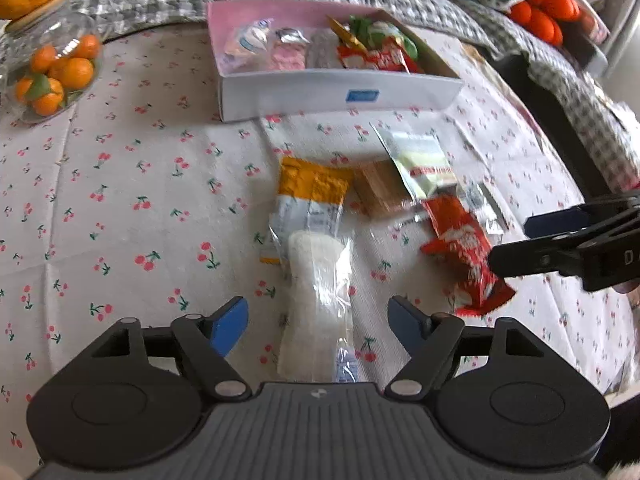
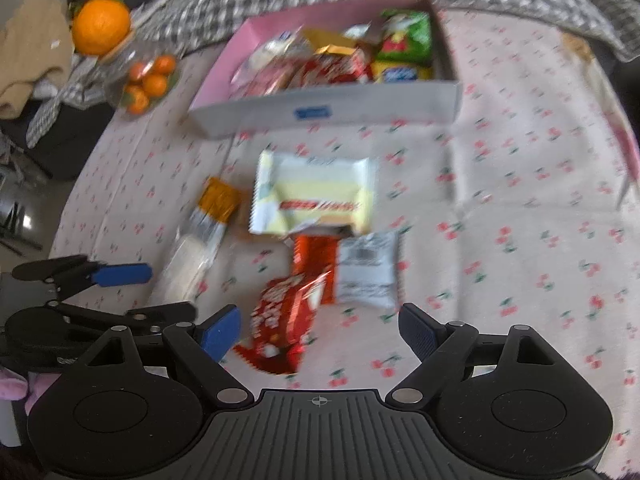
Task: Organize snacks
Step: 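Withdraw both grippers from the box toward the remaining snacks, then grasp the white bread packet with left gripper while right grasps red candy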
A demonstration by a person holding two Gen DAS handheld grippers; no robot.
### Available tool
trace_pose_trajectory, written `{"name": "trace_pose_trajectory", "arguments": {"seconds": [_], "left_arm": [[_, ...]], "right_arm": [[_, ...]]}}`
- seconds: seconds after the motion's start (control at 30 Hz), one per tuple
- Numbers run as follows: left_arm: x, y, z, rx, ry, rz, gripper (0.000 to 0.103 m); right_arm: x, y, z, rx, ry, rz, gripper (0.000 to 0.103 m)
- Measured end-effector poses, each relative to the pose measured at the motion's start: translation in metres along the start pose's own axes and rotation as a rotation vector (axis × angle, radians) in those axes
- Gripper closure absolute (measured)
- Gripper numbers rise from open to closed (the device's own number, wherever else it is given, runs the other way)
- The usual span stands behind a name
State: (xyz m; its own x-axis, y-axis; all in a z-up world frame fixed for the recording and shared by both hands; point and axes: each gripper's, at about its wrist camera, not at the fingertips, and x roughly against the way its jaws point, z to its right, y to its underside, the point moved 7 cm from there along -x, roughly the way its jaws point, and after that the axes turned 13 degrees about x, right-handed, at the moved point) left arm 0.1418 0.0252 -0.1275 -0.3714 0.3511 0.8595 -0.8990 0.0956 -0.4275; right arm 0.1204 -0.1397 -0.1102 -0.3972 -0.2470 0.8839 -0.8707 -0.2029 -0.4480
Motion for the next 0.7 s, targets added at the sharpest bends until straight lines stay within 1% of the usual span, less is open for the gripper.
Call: {"name": "trace_pose_trajectory", "arguments": {"seconds": [0.07, 0.13, 0.23, 0.4, 0.43, 0.5, 0.63, 0.7], "left_arm": [[-0.002, 0.003, 0.001, -0.015, -0.008, -0.013, 0.034], [-0.003, 0.005, 0.001, -0.034, -0.017, -0.014, 0.035], [-0.003, 0.007, 0.002, -0.066, -0.03, -0.008, 0.037], [-0.003, 0.008, 0.003, -0.085, -0.04, -0.006, 0.039], [-0.003, 0.008, 0.003, -0.085, -0.042, -0.004, 0.041], [-0.003, 0.007, 0.003, -0.088, -0.049, -0.001, 0.044], [-0.003, 0.007, 0.002, -0.102, -0.07, 0.006, 0.052], [-0.002, 0.007, 0.002, -0.108, -0.078, 0.009, 0.054]], "right_arm": [[-0.008, 0.0, -0.007, 0.002, -0.005, -0.025, 0.015], [-0.014, 0.002, -0.014, 0.006, -0.002, -0.045, 0.015], [-0.019, 0.002, -0.02, 0.019, 0.014, -0.053, 0.016], [-0.024, -0.001, -0.021, 0.014, 0.023, -0.064, 0.018], [-0.025, -0.001, -0.021, 0.015, 0.023, -0.067, 0.019], [-0.027, -0.001, -0.022, 0.022, 0.026, -0.075, 0.028], [-0.027, 0.001, -0.023, 0.049, 0.048, -0.076, 0.038], [-0.027, 0.001, -0.023, 0.059, 0.054, -0.074, 0.047]]}}
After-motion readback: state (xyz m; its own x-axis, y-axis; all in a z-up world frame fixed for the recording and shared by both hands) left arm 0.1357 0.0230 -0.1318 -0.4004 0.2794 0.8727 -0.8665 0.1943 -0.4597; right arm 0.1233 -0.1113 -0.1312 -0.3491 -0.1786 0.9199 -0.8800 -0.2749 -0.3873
